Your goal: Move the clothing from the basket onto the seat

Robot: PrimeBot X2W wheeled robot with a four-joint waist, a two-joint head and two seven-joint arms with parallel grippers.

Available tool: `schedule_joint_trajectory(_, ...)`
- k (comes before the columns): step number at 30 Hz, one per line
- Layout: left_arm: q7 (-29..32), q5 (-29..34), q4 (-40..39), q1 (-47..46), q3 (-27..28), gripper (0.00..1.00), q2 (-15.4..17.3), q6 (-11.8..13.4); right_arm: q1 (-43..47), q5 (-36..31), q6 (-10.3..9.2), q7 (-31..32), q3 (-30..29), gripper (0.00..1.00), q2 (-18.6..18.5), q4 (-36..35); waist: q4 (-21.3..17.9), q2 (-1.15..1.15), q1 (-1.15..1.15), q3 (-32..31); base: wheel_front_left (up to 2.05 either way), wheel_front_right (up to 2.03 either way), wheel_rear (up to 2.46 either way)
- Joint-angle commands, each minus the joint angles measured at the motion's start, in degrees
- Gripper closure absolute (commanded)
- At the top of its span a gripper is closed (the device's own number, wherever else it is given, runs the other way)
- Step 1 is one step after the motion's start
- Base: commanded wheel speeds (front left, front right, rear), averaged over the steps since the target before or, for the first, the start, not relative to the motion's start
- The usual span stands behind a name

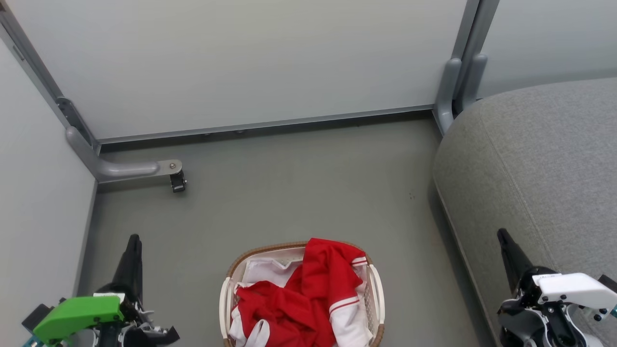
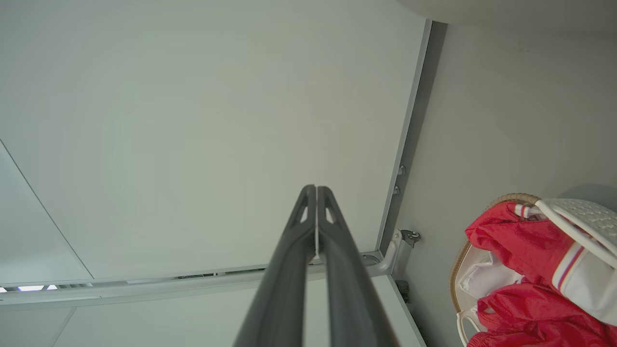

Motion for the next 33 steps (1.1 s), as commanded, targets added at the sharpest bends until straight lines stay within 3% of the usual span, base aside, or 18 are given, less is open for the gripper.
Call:
schedule_joint_trajectory(1, 0.0, 0.0, 0.4, 0.4, -0.1, 0.0, -0.1, 0.0, 0.3, 0.0, -0.01, 0.0, 0.0, 0.0, 0.1, 0.3, 0.0, 0.0, 0.0, 0.0, 0.0, 0.0, 0.0)
schedule_joint_trajectory(7, -1.8, 3.6, 1.1, 0.0, -0.4, 0.0, 0.2, 0.0, -0.2, -2.3, -0.01, -1.7, 1.4, 0.0, -0.8, 0.2, 0.0, 0.0, 0.0, 0.1, 0.0, 0.0, 0.0)
schedule_joint_trajectory(18, -4.8, 19.4, 1.0, -0.3, -1.2, 0.0, 0.3, 0.0, -1.4, -15.3, -0.01, -4.8, 2.7, 0.0, -2.3, 0.5, 0.2, 0.0, 0.0, 0.6, 0.0, 0.0, 0.0)
schedule_joint_trajectory(33, -8.3, 37.2, 0.6, -0.2, -5.7, 0.0, 2.0, 3.4, -2.2, -31.5, -0.01, -8.3, 6.4, 0.0, -3.9, 0.9, 0.6, 0.0, 0.0, 0.8, 0.0, 0.0, 0.0)
